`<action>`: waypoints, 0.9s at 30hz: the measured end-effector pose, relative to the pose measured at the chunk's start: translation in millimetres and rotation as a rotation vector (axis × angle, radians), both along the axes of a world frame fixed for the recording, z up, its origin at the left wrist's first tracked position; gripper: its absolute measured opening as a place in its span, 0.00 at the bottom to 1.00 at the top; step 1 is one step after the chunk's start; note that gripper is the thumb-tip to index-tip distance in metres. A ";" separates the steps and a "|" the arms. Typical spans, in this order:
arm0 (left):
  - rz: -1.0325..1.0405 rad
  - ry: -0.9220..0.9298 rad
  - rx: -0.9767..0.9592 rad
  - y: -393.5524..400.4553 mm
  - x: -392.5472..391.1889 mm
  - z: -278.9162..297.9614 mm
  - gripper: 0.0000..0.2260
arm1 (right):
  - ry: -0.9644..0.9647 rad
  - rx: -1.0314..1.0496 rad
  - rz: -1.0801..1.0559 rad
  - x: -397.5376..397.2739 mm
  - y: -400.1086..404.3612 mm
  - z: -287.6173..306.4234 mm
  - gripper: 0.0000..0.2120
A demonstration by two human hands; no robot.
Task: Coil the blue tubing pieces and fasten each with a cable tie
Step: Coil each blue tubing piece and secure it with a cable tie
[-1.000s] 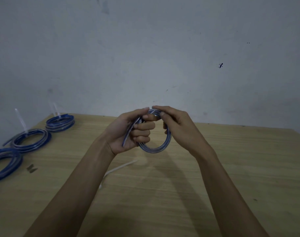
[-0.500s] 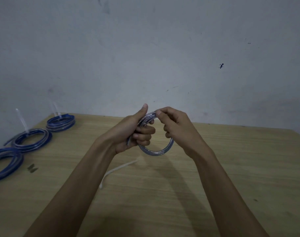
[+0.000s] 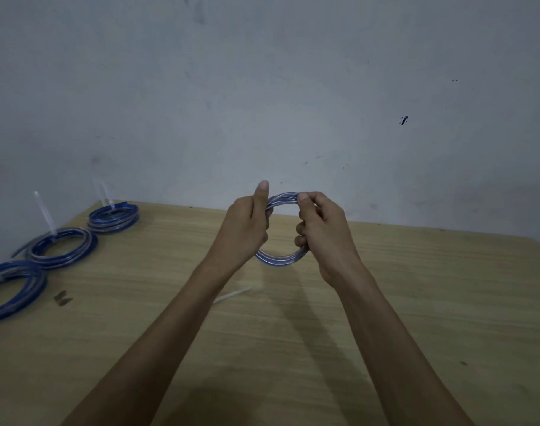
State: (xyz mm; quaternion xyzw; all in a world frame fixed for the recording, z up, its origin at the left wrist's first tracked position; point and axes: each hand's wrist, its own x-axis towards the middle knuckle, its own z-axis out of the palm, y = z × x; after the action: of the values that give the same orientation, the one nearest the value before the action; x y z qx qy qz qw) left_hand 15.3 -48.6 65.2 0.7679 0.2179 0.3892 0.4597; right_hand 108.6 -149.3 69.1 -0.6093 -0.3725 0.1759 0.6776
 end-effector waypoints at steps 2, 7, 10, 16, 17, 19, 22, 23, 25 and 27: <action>-0.009 0.035 -0.031 5.6 -0.6 -0.2 0.23 | -0.217 -0.065 -0.029 2.0 -1.2 -4.1 0.11; -0.051 0.276 0.078 18.1 -15.1 7.8 0.23 | -0.796 -0.284 0.019 4.0 -0.2 -14.5 0.12; -0.098 0.374 0.075 20.8 -26.0 8.0 0.25 | -0.942 -0.375 0.018 -1.4 4.7 -17.7 0.14; 0.103 0.315 0.406 23.2 -55.8 -27.5 0.20 | -1.028 -0.510 0.023 -19.9 17.8 -29.7 0.15; 0.101 0.318 0.425 24.9 -64.6 -36.5 0.18 | -1.004 -0.519 0.022 -23.1 18.1 -31.3 0.15; 0.091 0.338 0.391 26.2 -79.1 -52.5 0.15 | -0.949 -0.548 0.022 -30.2 18.3 -34.1 0.16; 0.080 0.457 0.315 26.2 -90.5 -68.8 0.14 | -0.919 -0.606 0.056 -45.9 21.6 -43.4 0.16; 0.094 0.513 0.328 28.1 -93.7 -72.8 0.14 | -0.920 -0.612 0.066 -51.0 23.3 -47.5 0.16; 0.130 0.587 0.370 33.4 -102.4 -77.9 0.15 | -0.940 -0.603 0.090 -60.3 27.3 -55.9 0.16; 0.174 0.650 0.440 37.4 -108.8 -81.2 0.16 | -0.952 -0.590 0.110 -66.2 30.7 -61.1 0.15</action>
State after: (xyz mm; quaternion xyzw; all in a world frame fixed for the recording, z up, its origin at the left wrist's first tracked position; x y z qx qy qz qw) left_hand -93.5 -11.2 -16.0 0.9099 0.3275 0.2008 0.1566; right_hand 42.4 -118.6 8.0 -0.7648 -0.6035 0.0132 0.2253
